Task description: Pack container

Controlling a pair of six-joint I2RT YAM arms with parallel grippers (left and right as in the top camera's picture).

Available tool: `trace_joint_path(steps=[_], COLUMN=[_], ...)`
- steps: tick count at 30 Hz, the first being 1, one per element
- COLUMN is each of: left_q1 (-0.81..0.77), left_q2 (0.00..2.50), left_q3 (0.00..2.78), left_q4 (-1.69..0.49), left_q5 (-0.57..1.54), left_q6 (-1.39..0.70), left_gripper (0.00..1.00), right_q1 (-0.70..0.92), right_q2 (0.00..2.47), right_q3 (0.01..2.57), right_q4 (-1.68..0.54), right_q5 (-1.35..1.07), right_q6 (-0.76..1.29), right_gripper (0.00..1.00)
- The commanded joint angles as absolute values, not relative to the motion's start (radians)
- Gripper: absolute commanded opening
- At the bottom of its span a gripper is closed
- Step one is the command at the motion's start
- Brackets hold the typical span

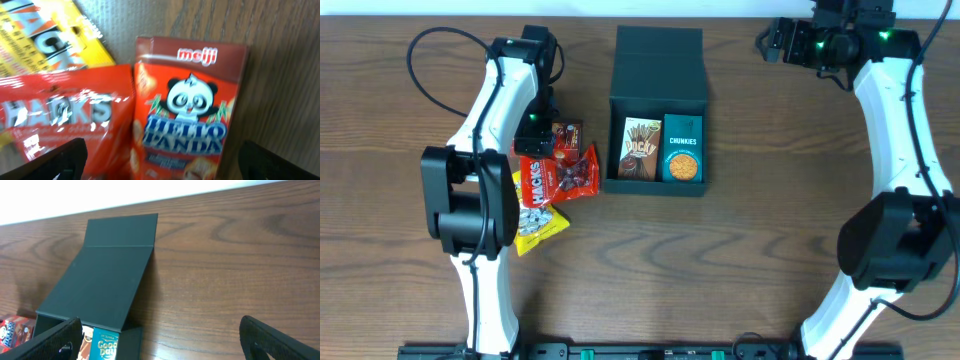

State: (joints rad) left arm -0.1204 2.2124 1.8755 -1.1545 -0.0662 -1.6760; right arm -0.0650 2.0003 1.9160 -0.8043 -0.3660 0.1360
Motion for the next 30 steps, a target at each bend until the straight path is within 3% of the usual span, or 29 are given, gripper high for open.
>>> trace_joint_path(steps=[1,30], left_q1=[-0.099,-0.084], left_q2=[2.241,2.336], left_q3=[1.880,1.880], left_q4=[-1.134,-1.012], left_q5=[-0.077,-0.025], left_q6=[-1.683,-1.547], left_gripper=[0.97,0.94], right_q1=[-0.071,-0.071], right_q2=[1.988,1.988], right_q3=[1.932,1.932], right_q4=[-0.808,-0.808], right_q5=[-0.363,-0.363], right_q6=[0.115,0.115], right_gripper=[0.99,0.99])
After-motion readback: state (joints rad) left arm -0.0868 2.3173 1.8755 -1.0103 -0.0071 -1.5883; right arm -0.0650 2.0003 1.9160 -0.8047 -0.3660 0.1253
